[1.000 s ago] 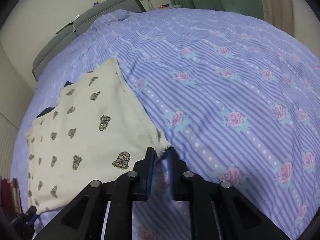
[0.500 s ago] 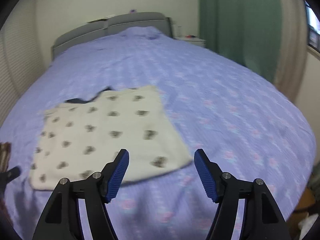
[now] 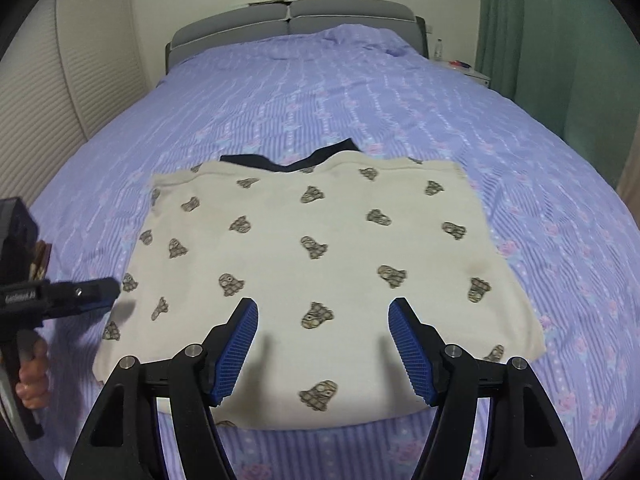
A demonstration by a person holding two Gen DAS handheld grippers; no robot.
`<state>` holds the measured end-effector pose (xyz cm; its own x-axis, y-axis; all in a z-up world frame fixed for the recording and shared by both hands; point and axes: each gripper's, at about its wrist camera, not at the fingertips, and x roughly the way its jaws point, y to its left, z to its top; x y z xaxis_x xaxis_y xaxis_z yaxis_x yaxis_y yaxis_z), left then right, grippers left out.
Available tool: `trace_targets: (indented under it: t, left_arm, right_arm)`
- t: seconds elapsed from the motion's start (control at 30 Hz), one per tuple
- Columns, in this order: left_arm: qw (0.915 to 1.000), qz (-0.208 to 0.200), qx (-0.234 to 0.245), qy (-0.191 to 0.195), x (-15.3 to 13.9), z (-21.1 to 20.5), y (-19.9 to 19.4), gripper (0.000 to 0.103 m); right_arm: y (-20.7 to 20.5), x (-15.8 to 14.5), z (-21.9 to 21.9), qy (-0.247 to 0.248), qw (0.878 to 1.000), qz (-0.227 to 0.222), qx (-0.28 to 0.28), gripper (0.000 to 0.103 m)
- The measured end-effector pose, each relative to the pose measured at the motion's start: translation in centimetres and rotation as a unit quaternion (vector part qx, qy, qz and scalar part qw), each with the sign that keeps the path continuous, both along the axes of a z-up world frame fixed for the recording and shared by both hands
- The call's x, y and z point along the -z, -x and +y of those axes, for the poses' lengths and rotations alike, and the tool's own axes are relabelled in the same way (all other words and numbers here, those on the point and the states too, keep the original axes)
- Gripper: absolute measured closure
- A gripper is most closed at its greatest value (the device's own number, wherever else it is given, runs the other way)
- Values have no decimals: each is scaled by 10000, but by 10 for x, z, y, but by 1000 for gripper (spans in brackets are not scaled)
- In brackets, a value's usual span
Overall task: Fold small clothes
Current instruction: 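Grasp the folded shirt edge with the left gripper and fold it over again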
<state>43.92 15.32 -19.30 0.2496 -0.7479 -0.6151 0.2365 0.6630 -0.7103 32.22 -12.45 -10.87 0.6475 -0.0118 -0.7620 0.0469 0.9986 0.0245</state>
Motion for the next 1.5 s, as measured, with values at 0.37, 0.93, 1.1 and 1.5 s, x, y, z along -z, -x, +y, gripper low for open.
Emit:
trace_targets:
  t: [0.37, 0.93, 1.1, 1.5]
  left_arm:
    - [9992, -103, 244, 296, 7, -16, -15, 53]
    - [9986, 466, -256, -58, -5, -55, -22, 94]
    - [9928, 109, -364, -1132, -58, -91, -15, 94]
    - [9711, 160, 75, -2380, -134, -222, -29, 94]
  right_arm:
    - [-12, 13, 1, -160, 9998, 138, 51, 35]
    - [7, -7, -20, -471, 9983, -91, 329, 35]
    - [22, -16, -40, -643, 9967, -199, 462, 35]
    - [42, -35, -128, -1094, 9898, -420, 809, 35]
